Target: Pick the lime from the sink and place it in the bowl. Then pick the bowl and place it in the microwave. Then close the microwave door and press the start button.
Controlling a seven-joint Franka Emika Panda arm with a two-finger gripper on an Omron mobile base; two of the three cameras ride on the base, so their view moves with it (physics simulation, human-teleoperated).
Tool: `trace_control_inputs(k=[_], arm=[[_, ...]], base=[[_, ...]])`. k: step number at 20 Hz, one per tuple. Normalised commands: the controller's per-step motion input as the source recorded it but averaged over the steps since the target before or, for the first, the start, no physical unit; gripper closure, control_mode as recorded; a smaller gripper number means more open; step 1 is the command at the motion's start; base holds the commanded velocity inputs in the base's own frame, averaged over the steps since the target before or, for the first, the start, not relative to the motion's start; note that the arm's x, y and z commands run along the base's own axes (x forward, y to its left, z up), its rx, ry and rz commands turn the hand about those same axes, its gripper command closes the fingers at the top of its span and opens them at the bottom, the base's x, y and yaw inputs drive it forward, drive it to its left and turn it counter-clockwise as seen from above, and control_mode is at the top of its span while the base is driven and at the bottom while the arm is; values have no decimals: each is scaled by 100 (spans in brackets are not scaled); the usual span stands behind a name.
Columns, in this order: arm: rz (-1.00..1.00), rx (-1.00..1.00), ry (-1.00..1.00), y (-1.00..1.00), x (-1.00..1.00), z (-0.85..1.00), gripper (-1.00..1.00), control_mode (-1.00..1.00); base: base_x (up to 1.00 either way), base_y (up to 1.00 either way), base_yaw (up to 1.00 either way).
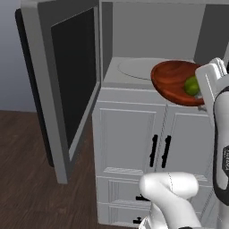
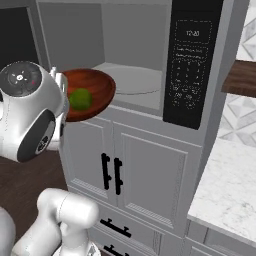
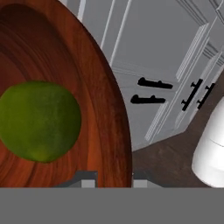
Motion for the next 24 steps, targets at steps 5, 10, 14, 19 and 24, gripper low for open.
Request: trace_control_inputs(k=[5,10,14,19,24], arm=[[0,0,0,-12,72,0,100,-100],[0,0,0,-12,73,0,100,-100],[0,0,0,-14,67,7,100,-100],[0,0,-1,-7,37,14,100,-100],[-3,0,-5,0,14,16,100,-100]], base=[[0,0,0],[0,0,0],[0,0,0],[0,0,0],[0,0,0]])
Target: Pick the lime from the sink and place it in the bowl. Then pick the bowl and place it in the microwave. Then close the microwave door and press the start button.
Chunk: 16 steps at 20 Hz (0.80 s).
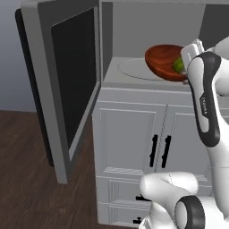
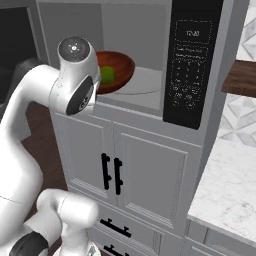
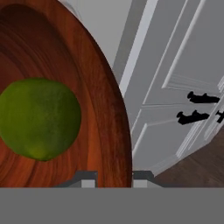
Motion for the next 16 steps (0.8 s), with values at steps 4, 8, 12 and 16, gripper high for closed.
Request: trace_control_inputs(k=[4,8,12,16], arm=[[-5,0,0,0,42,2,100,-100],[-1,0,0,-1,54,0,100,-100],[0,0,0,-4,50,0,100,-100],[0,0,0,-9,35,0,100,-100]], base=[[0,0,0],[0,0,0],[0,0,0],[0,0,0]])
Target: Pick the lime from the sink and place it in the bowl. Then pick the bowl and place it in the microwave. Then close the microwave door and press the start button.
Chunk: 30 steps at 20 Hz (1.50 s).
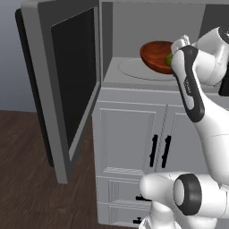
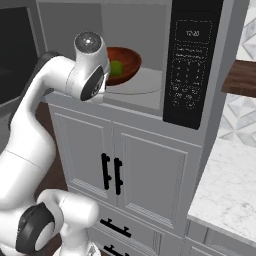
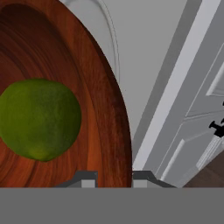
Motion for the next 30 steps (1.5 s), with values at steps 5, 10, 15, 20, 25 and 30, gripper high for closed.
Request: trace_control_inputs(k=[5,10,15,20,25,30], arm=[[0,0,1,-9,21,-2,100,-100],[0,0,3,-1,11,-9,100,-100],[0,0,1,0,5,-7,100,-100],[0,0,0,0,0,-8,100,-100],[0,0,0,0,0,-14,100,-100],[0,0,0,0,0,-14,100,-100]], base=[[0,0,0],[0,0,0],[0,0,0],[0,0,0],[0,0,0],[0,0,0]])
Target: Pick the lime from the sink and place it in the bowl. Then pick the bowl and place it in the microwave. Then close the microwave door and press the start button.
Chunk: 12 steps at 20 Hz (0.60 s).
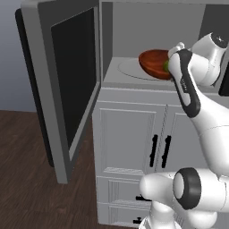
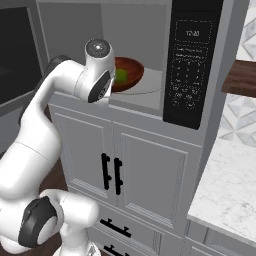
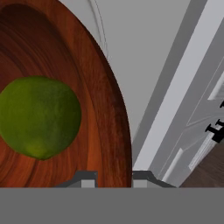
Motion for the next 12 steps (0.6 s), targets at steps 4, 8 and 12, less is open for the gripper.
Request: trace_control_inputs(k=[4,8,12], arm=[[0,0,0,-1,0,-10,100,-100],[0,0,5,-2,4,-13,100,-100],[0,0,3,-6,17,-5,100,-100]], base=[[0,0,0],[0,0,0],[0,0,0]])
